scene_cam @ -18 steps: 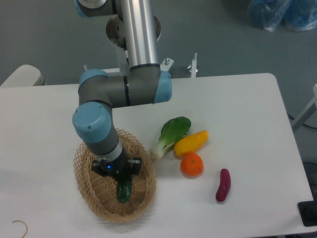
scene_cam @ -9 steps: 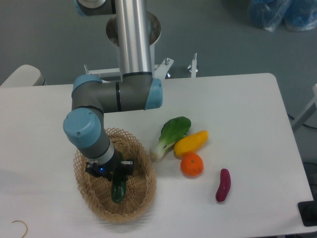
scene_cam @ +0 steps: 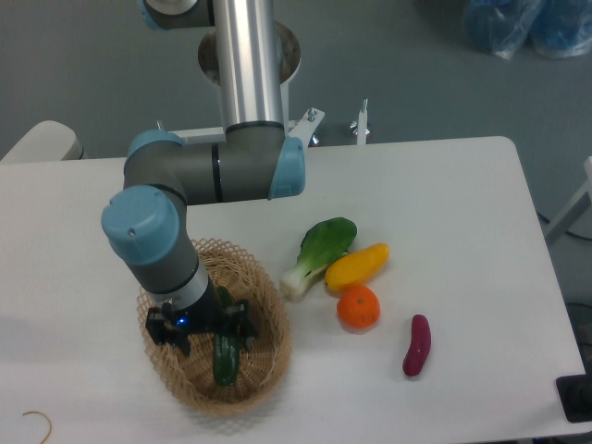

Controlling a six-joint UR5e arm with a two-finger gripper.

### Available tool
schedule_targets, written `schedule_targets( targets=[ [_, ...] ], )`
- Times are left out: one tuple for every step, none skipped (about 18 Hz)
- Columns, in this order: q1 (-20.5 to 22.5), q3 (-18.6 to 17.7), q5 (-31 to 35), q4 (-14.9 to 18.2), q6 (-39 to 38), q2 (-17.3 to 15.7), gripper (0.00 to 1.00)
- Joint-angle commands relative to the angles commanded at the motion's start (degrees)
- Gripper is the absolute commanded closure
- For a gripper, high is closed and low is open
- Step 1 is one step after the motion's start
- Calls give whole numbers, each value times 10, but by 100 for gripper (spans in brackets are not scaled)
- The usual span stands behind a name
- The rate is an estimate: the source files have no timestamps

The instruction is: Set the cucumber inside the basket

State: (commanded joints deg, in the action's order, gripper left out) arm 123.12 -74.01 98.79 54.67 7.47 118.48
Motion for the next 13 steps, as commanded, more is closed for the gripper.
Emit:
schedule_targets(
  targets=[
    [6, 11, -5, 1, 16, -4, 0],
    [12, 16, -9, 1, 46, -10, 0],
    [25, 15, -10, 3, 86, -19, 0],
    [37, 12, -7, 6, 126, -28, 0],
    [50, 8, -9, 5, 157, -39, 0],
    [66, 8, -9, 7, 176, -47, 0],
    [81, 8, -11, 13, 187, -52, 0],
    [96, 8, -16, 23, 205, -56, 0],
    [110, 8, -22, 32, 240, -61, 0],
    [123, 7, -26, 41, 286, -70, 0],
    [138, 7, -34, 54, 331, -75, 0],
    [153, 6, -44, 69, 368, -79, 0],
    [168, 6, -48, 80, 402, -84, 0]
  ],
)
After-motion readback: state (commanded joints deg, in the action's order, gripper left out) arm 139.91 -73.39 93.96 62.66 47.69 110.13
